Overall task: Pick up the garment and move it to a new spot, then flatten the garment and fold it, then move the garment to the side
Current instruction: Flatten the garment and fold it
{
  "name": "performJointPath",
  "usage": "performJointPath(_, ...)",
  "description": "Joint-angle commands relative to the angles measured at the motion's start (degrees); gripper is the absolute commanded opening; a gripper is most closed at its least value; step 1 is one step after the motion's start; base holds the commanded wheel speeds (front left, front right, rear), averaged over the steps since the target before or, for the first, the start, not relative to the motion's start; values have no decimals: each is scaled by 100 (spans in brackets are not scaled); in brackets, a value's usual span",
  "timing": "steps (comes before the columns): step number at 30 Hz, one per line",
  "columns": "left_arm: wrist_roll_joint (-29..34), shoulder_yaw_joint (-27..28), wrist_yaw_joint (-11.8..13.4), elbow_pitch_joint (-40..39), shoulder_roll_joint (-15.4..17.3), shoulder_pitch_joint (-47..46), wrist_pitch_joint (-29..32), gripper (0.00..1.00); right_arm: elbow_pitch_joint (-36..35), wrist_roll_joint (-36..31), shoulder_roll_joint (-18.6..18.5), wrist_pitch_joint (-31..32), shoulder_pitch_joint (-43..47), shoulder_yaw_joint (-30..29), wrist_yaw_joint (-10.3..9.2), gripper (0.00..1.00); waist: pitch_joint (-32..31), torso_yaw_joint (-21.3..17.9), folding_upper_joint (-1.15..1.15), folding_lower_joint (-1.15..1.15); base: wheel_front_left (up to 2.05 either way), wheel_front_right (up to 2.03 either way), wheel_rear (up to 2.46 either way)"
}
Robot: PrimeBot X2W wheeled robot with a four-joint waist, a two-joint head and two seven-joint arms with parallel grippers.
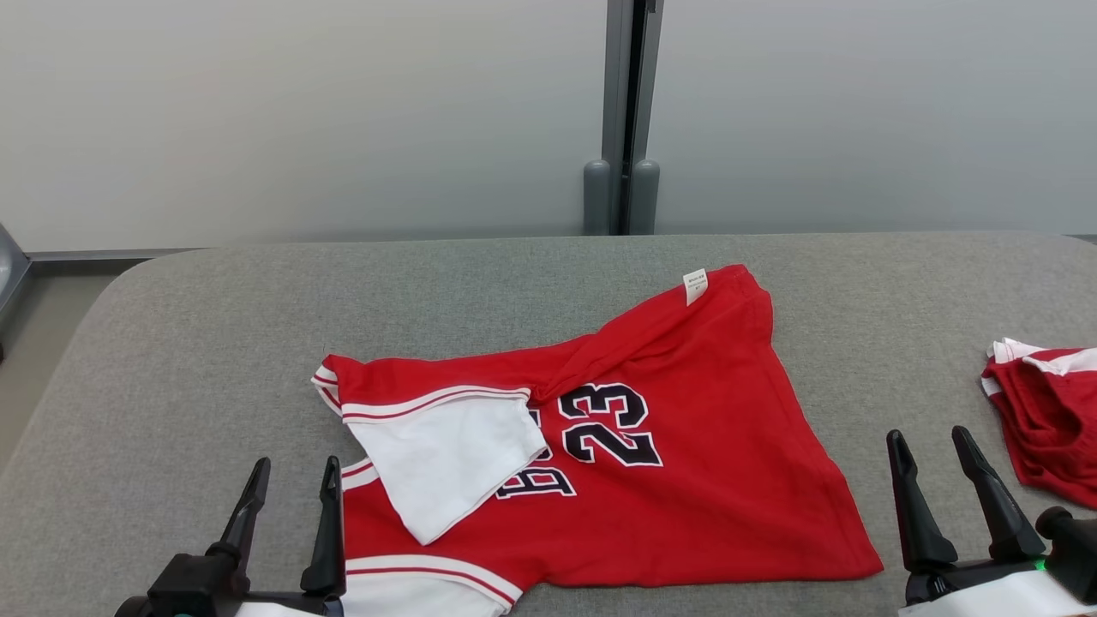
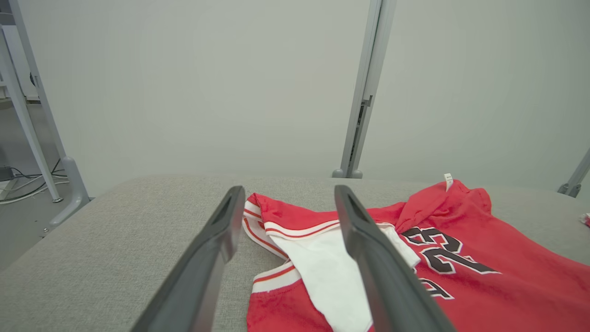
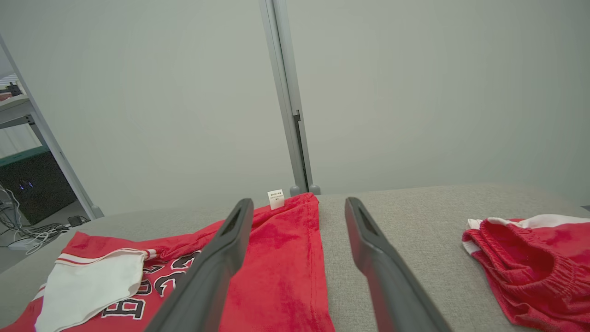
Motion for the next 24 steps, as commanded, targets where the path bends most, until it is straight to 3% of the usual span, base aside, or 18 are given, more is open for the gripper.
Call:
performJointPath(1, 107, 74, -89, 21, -39, -108, -4, 100, -28, -39, -43, -6, -33, -32, 9, 100, 0, 16, 0, 0, 0, 0, 0)
performJointPath(24, 560, 426, -479, 107, -387, -133, -5, 100, 166, -123, -54, -6, -128, -125, 9, 100, 24, -10, 0, 0, 0, 0, 0)
